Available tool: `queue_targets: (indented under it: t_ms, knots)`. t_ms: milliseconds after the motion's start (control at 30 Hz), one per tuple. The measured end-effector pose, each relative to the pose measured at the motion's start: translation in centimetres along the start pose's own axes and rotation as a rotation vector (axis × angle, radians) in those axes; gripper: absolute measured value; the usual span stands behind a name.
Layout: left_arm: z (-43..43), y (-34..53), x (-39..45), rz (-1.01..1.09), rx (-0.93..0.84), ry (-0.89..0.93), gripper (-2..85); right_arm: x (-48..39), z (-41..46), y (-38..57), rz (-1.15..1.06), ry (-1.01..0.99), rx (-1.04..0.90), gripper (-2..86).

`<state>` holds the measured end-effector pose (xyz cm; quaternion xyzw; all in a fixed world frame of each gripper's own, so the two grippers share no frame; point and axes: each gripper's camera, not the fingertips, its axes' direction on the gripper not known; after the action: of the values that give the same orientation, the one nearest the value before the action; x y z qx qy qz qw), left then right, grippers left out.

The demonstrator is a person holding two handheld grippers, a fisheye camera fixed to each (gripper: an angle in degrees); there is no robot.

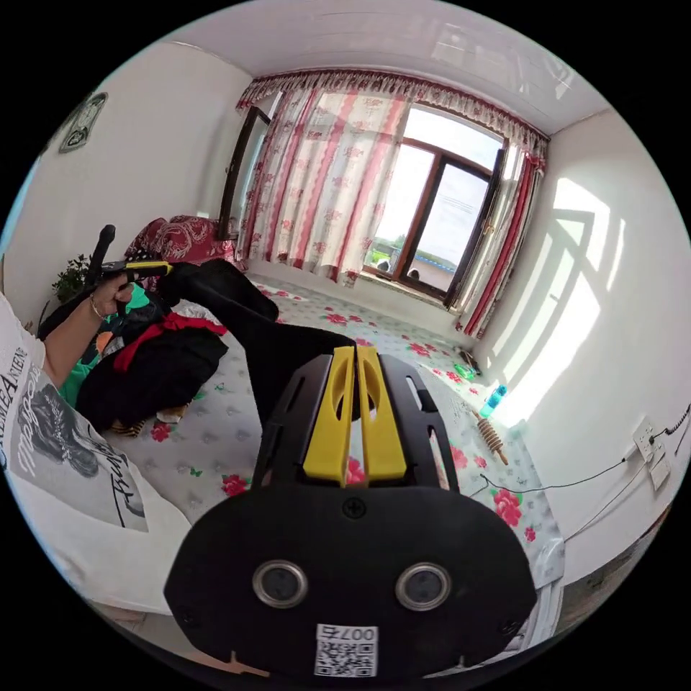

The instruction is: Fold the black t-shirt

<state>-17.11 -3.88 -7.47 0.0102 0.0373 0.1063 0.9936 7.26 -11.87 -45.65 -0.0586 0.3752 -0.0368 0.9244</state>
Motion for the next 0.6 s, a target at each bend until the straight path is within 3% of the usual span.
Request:
queue_targets:
  t_ms: [200, 300, 600]
  knots:
    - [13.3, 18.5, 1.9, -0.133, -0.511, 0.008, -0.6, -4.6, 12.3, 17.3, 0.270, -0.155, -0.460, -0.1]
    - [16.1, 24.3, 3.7, -0.111, -0.652, -0.007, 0.5, -7.6, 16.9, 24.1, 0.335, -0.170, -0.677, 0.2]
    - [22.4, 27.6, 9.3, -0.045, -0.713, -0.111, 8.3, -6.8, 24.5, 26.5, 0.251, -0.303, -0.648, 5.5]
